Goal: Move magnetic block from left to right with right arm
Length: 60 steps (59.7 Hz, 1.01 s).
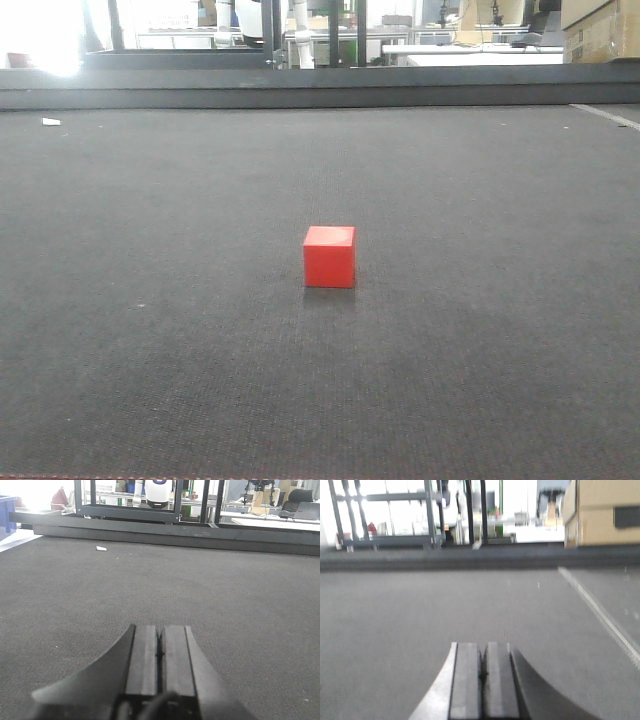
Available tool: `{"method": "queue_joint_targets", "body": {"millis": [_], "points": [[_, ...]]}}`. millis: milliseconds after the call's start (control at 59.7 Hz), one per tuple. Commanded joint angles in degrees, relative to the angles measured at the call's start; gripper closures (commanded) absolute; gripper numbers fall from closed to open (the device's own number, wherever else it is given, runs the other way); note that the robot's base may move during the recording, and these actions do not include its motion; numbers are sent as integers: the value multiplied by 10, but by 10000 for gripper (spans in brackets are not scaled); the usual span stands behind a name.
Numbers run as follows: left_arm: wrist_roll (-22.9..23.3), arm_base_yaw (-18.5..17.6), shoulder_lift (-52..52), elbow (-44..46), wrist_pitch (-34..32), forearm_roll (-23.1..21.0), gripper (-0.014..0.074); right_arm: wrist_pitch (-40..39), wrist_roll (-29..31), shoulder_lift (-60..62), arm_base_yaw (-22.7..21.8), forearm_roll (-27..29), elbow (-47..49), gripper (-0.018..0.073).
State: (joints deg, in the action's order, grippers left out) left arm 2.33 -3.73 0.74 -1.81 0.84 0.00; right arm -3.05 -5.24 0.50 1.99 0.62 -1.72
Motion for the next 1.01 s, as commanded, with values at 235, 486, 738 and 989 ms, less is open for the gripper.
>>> {"method": "queue_joint_targets", "body": {"millis": [235,486,738,989], "points": [[4,0,8,-5,-52,0,713,-17,4,-39,-4,-1,150,489],[4,0,8,-5,-52,0,713,77,-25,-212,1,-1,326,256],[4,0,8,-5,-52,0,713,164,-37,-403,68,-1,460,-81],[4,0,8,-5,-52,0,713,268,-98,-576,216,-1,593,-76]]}}
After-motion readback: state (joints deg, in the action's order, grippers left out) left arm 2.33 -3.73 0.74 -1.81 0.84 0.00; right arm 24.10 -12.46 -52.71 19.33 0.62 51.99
